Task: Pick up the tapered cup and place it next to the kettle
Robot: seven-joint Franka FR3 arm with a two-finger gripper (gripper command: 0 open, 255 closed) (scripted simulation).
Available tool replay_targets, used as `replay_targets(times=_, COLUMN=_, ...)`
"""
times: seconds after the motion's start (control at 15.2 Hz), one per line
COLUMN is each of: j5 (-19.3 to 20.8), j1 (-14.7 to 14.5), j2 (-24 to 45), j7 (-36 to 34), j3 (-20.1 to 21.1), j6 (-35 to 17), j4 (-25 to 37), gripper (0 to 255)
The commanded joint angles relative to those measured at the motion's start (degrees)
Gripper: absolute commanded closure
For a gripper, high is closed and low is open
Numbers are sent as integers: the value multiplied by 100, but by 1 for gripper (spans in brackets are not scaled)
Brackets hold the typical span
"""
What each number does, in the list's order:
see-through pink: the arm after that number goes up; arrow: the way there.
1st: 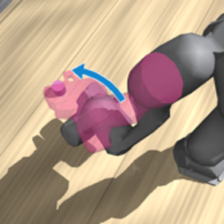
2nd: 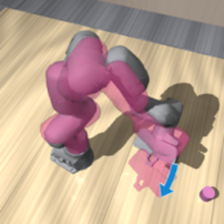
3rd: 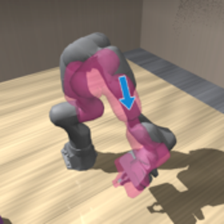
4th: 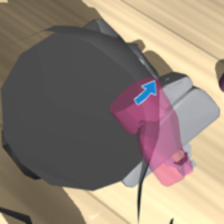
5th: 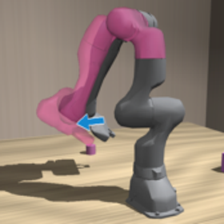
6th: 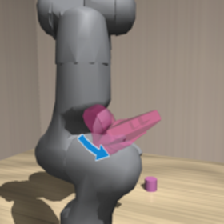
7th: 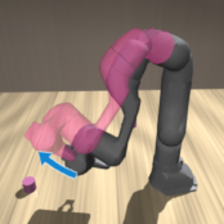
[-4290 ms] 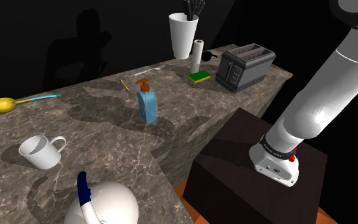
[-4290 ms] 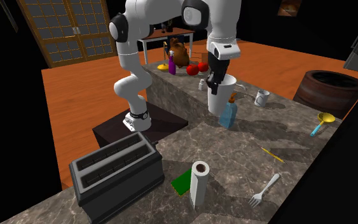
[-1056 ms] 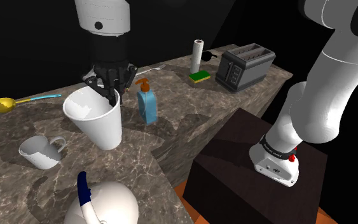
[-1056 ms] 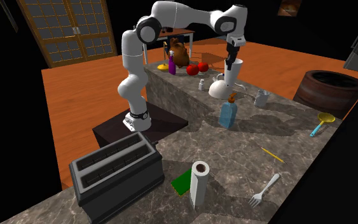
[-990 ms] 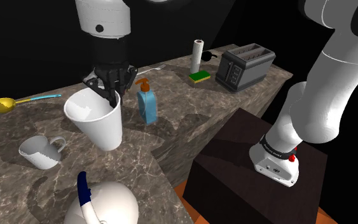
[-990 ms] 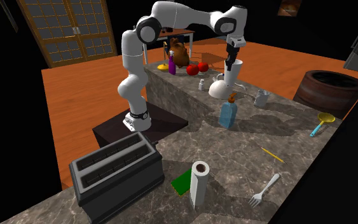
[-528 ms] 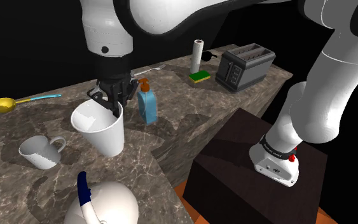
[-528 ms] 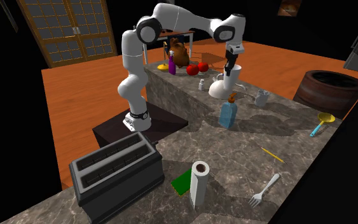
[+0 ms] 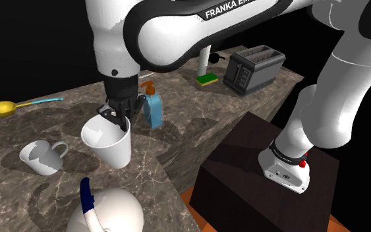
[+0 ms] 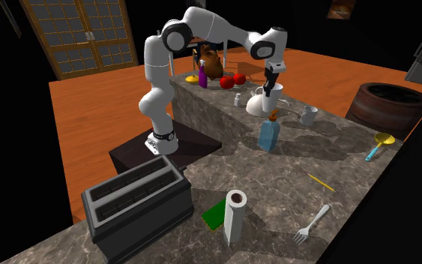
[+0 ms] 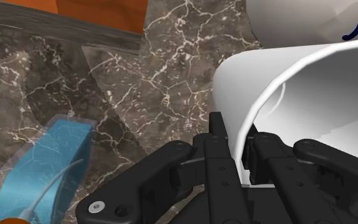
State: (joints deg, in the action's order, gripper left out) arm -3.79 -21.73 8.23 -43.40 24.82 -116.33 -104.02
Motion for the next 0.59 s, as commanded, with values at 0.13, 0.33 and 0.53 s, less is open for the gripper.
replay_targets(times=0.13, j5=19, j1=-12, j2=58, j7=1, j3=1, j6=-301, j4=-240, gripper=255)
replay_targets(times=0.33, j5=44, j1=-21, j2=129, j7=1, j3=-3, j6=-516, j4=-391, gripper=255)
replay_targets(times=0.53, j5=76, j1=-31, j2=211, j7=-2, j3=-9, j6=-730, j4=-529, gripper=255)
